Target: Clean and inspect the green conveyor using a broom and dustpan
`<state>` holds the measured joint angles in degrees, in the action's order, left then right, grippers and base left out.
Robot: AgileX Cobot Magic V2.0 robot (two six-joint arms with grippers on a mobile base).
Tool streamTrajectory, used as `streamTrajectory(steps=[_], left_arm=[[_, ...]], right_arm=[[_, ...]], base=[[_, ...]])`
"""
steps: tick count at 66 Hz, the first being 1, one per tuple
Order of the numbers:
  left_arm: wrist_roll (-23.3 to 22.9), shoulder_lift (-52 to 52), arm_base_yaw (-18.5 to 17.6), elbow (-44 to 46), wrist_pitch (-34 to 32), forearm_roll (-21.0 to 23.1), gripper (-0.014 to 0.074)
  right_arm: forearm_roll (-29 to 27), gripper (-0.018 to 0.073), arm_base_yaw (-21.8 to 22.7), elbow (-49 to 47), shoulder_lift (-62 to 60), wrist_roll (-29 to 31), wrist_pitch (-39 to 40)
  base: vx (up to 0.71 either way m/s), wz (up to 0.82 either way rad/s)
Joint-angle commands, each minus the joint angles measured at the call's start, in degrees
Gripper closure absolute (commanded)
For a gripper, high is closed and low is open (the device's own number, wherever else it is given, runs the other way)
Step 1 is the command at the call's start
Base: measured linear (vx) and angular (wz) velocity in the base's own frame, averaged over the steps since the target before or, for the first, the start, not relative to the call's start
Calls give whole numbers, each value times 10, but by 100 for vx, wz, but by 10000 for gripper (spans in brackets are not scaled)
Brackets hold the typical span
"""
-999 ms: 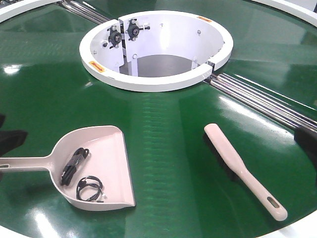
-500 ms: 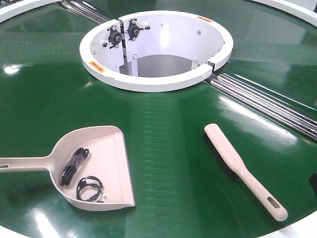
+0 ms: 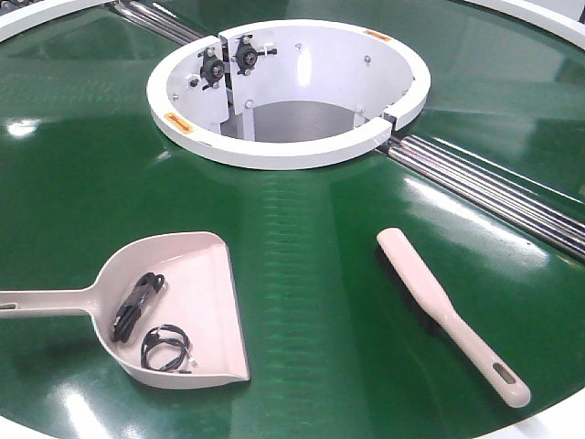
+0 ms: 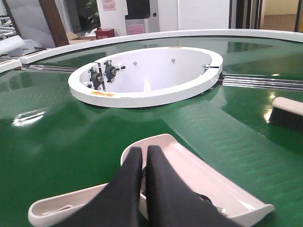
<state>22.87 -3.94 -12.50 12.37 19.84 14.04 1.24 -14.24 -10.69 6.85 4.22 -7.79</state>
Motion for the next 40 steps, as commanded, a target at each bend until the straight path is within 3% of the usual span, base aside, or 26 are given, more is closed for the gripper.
streamTrajectory(steps=[1,24,29,40], left_arm=[[-7,-7,-3,15,-41,8,603],[-5,-7,-3,13,-40,7,604],[-11,-6,-1,-3,-46,-35,604],[-144,26,55,-92,-136,-122,604]], right_arm=[[3,568,4,-15,5,1,38],[3,568,4,-15,5,1,38],[3,568,4,-15,5,1,38],[3,568,4,-15,5,1,38]], base=[[0,0],[0,0],[0,0],[0,0]])
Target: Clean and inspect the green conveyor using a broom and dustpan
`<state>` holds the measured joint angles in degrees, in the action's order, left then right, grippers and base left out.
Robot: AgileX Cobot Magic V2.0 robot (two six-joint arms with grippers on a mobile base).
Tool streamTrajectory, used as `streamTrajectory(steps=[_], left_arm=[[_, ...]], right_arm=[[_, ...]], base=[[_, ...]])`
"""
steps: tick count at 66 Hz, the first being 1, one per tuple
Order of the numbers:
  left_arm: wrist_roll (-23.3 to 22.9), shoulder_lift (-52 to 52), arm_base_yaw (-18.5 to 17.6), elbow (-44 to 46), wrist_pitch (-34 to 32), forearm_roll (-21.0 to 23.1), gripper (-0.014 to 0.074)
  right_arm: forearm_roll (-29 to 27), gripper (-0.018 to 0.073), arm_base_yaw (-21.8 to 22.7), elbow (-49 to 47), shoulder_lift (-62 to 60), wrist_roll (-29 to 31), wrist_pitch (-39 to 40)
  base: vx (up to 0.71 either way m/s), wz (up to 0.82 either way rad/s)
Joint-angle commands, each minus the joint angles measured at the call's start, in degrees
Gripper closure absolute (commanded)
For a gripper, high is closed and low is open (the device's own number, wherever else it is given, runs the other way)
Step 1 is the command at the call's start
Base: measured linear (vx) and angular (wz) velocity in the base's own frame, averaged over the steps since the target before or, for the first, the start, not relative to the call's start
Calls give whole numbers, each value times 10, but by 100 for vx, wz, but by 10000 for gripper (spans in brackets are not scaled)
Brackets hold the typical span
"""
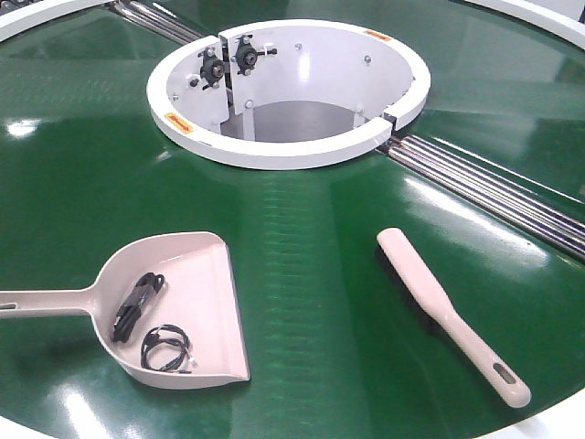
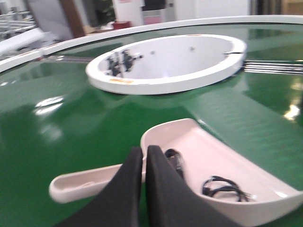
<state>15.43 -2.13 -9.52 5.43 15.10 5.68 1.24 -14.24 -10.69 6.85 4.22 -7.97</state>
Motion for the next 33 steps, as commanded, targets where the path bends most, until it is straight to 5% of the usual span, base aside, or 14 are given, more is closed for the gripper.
streamTrajectory(steps=[1,7,33], left_arm=[[-78,11,32,-30,-96,-42,604],[-114,39,58,-77,-151,-47,604],[-107,37,68,-75,-124,-47,604]], right_arm=[[3,568,4,-15,5,1,40],[3,568,4,-15,5,1,40],[3,568,4,-15,5,1,40]], base=[[0,0],[0,0],[0,0]])
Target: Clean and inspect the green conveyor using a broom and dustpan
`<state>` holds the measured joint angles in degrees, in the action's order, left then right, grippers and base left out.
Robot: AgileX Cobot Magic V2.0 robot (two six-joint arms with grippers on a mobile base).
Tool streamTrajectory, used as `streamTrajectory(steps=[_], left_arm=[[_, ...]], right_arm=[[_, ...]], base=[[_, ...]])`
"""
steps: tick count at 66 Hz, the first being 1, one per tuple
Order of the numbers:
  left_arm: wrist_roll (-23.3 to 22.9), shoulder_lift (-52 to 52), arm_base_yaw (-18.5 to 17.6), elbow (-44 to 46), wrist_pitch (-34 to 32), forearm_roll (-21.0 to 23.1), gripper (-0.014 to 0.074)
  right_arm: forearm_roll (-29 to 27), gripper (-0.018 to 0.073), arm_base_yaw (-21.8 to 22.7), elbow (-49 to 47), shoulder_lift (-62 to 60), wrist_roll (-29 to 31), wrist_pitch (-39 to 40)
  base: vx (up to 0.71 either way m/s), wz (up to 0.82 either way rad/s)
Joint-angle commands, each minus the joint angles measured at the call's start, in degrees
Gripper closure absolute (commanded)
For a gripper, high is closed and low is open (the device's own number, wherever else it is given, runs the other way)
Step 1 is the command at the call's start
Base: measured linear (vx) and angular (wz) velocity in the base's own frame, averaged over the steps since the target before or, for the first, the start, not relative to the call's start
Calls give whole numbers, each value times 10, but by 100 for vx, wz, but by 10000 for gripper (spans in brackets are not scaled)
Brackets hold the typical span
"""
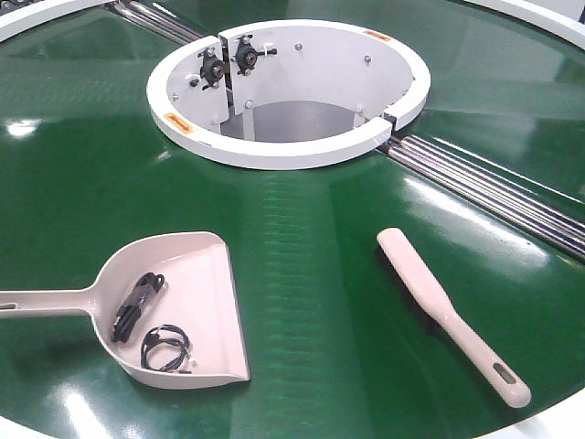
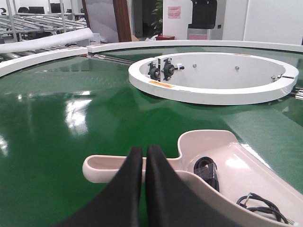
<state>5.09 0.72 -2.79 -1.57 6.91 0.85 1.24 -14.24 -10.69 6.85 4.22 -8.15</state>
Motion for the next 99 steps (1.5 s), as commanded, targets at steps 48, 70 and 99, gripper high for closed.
streamTrajectory(steps=[48,70,99], left_arm=[[-3,8,0,-6,-42,1,604],[-3,8,0,-6,-42,1,604],[-3,8,0,-6,-42,1,602]], right_arm=[[-6,568,58,-7,5,9,40],[31,568,146,103,-49,-51,104],[30,568,146,125,-81,-74,100]], base=[[0,0],[0,0],[0,0]])
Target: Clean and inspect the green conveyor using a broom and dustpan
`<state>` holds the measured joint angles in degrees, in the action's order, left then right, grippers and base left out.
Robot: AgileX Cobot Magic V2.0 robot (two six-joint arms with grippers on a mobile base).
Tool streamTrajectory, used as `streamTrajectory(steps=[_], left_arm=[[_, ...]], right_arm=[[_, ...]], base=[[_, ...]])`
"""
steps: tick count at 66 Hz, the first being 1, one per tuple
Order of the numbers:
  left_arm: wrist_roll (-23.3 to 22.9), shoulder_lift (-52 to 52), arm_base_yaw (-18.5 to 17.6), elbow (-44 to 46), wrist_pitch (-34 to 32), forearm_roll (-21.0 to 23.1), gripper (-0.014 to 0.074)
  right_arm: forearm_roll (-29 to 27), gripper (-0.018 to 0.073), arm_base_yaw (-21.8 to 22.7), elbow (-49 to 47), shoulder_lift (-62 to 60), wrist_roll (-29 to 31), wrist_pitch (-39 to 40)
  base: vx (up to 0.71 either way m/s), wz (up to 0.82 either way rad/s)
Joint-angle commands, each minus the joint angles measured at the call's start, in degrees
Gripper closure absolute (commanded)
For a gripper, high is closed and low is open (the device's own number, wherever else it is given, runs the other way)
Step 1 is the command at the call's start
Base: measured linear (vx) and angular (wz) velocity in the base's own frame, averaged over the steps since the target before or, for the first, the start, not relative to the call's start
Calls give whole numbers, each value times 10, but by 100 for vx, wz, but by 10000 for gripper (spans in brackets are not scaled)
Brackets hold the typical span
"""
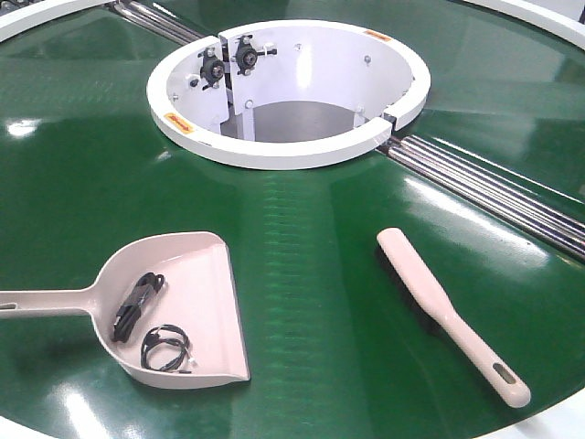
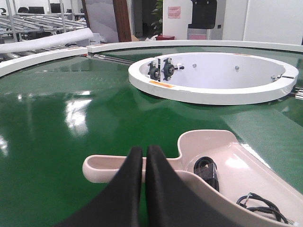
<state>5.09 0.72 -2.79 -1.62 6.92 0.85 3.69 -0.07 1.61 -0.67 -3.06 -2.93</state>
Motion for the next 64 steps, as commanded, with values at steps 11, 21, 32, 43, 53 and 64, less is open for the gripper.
streamTrajectory(steps=[11,21,32,43,53,64], left_arm=[[-3,8,0,-5,-42,1,602],[-3,8,0,-5,-42,1,602],[-3,8,0,-5,-42,1,602],[-3,8,0,-5,-42,1,602],[-3,8,0,-5,-42,1,602],[-3,8,0,-5,-42,1,602]], right_arm=[[6,568,5,2,-6,-1,48],[6,568,5,2,-6,-1,48],[6,568,5,2,-6,-1,48],[6,568,5,1,-6,-1,47],[6,568,5,1,-6,-1,47],[6,568,5,1,-6,-1,47]], base=[[0,0],[0,0],[0,0],[0,0],[0,0],[0,0]])
